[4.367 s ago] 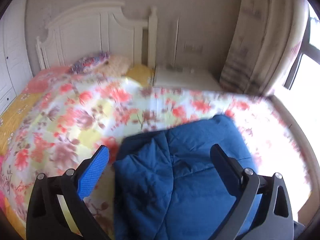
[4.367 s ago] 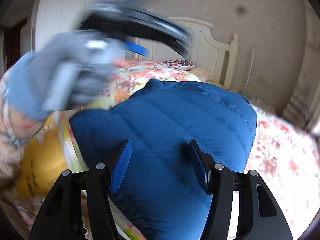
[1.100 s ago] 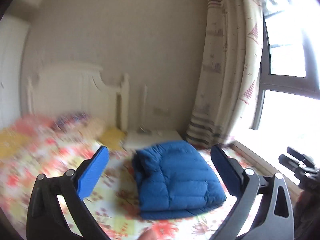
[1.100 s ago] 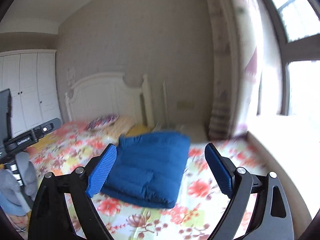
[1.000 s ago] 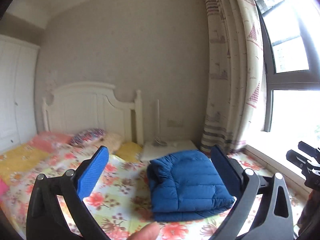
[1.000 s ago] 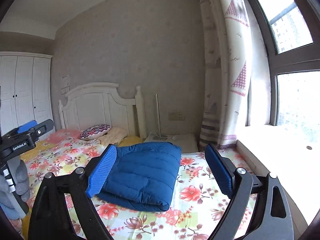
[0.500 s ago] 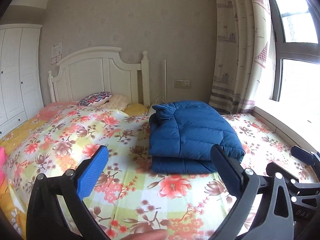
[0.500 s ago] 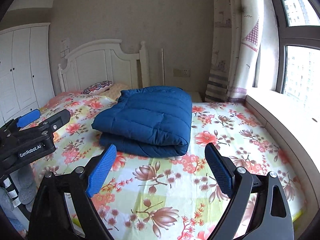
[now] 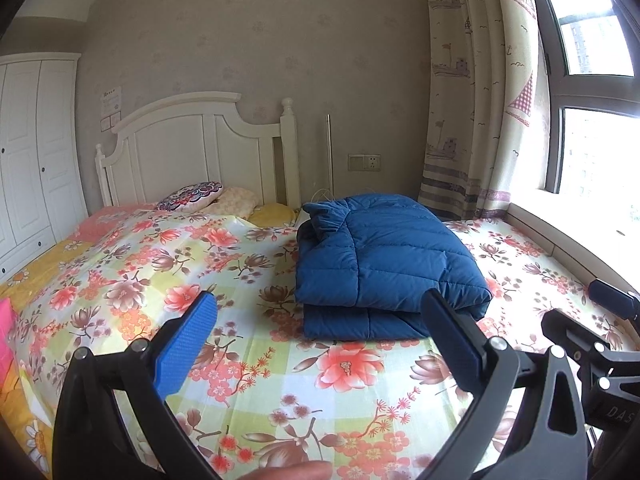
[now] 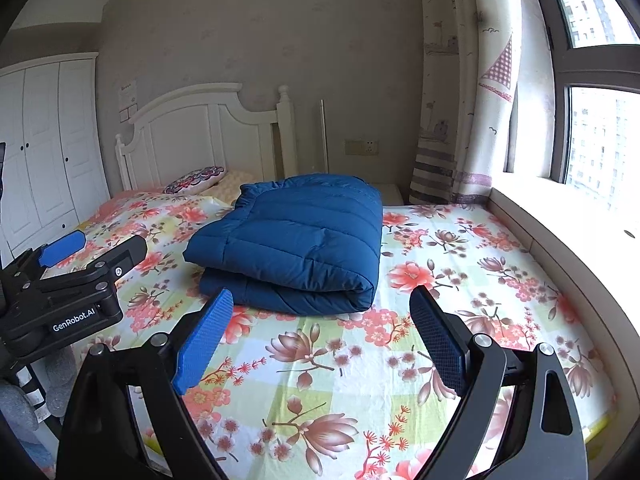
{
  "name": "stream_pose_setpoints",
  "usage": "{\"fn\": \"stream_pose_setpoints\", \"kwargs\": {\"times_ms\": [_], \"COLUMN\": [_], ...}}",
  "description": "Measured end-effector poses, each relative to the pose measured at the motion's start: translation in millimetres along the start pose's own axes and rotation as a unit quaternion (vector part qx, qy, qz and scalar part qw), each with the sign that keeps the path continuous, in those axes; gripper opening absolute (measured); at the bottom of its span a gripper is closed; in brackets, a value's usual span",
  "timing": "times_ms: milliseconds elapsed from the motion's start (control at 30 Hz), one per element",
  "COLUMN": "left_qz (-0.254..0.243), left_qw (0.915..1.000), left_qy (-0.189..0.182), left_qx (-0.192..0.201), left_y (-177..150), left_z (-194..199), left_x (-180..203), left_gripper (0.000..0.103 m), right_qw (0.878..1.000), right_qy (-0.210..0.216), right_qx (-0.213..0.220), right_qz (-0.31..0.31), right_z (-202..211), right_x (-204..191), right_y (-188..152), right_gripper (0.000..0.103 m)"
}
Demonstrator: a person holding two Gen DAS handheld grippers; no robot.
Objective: Fold large clothes
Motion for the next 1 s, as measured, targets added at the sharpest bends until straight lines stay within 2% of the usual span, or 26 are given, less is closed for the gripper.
{"fn": "stream_pose_setpoints", "kwargs": {"times_ms": [1000], "left_qz": [-0.003], "left_qw": [0.9999], "left_qy": [-0.001], "left_qx": [-0.01], "left_y": [-6.4], "left_z": [-2.9], "left_x": [-3.1], "left_gripper": [0.101], "right_qw": [1.0], "right_qy": [0.013], "right_qx": [-0.006], "right_qz": [0.001], "right_z": [-0.2], "right_x": [-6.7], "right_y": [-2.6], "right_gripper": [0.087]}}
Point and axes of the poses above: each gripper's, at about its wrist camera, not at the fingertips, and z roughly against the way its jaws point, x to its right, y to its top, the point moved 5 cm from there along -z, roughly the way its jaws point, and after that the axes turned 8 degrees about -y, right-handed, at the moved point
